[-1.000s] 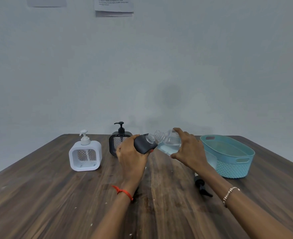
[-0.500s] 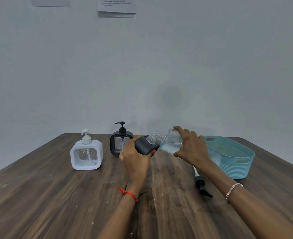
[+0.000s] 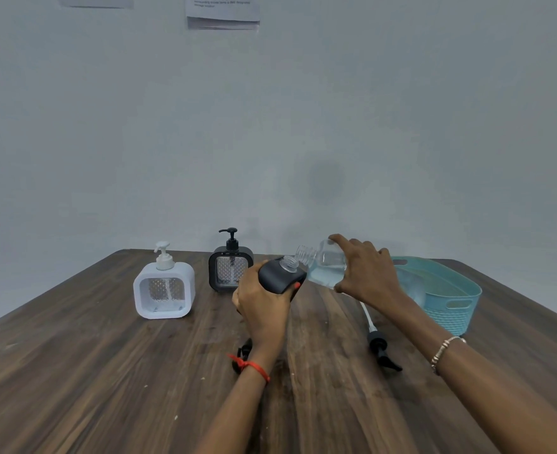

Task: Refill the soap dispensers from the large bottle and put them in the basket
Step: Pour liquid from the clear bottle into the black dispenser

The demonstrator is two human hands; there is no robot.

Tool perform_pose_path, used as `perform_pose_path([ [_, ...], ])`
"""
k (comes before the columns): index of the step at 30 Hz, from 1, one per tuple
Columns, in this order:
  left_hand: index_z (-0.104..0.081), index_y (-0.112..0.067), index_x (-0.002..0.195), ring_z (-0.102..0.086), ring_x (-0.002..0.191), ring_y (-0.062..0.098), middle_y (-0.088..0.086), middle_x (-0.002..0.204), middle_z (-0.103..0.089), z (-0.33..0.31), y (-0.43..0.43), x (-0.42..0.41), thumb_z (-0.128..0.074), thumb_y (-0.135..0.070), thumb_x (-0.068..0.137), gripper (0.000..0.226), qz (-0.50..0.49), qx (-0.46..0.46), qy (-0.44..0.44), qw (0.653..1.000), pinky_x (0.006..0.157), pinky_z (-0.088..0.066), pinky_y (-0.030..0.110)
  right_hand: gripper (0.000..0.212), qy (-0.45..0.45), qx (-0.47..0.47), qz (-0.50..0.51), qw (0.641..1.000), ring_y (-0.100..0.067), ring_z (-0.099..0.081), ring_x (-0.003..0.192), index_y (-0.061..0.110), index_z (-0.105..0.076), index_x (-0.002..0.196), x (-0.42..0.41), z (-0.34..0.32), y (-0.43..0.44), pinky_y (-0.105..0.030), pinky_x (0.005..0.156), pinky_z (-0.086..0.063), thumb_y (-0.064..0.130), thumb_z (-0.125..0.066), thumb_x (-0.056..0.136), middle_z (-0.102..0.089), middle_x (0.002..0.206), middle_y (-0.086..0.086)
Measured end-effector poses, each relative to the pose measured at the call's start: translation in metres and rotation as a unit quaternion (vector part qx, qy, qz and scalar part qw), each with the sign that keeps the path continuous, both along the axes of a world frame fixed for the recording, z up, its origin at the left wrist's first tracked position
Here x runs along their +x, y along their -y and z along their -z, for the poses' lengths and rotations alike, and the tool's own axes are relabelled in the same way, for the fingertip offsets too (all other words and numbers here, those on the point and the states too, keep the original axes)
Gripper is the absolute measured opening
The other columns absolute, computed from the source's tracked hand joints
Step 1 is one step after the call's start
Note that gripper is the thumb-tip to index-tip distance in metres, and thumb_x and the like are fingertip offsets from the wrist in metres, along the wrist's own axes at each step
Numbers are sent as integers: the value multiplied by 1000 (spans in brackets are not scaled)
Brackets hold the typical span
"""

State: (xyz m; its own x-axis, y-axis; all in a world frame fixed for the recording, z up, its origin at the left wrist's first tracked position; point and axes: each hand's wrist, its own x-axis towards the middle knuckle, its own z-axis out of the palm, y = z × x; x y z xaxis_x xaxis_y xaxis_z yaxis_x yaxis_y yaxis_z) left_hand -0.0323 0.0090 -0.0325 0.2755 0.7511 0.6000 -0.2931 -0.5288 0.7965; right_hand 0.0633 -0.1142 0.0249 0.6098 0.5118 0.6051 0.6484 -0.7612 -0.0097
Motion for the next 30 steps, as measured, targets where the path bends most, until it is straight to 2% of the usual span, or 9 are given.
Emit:
perform_pose_path([
  [11, -62, -12, 107, -61, 97, 22, -1, 101, -64, -4, 4, 0, -87, -20, 59, 55, 4, -12, -2, 1000, 94, -45, 52, 81, 21, -18, 2, 1000, -24, -52, 101, 30, -31, 137, 0, -9, 3, -37, 83, -35, 23, -71, 68, -58, 113, -1],
  [30, -63, -13, 106, -60, 98, 22, 3, 103, -65, -6, 9, 2, -88, -20, 58, 55, 2, -34, 2, 999, 95, -45, 50, 80, 21, -35, 5, 999, -24, -52, 101, 31, -31, 136, 0, -15, 6, -36, 83, -35, 21, -71, 67, -58, 113, -1],
])
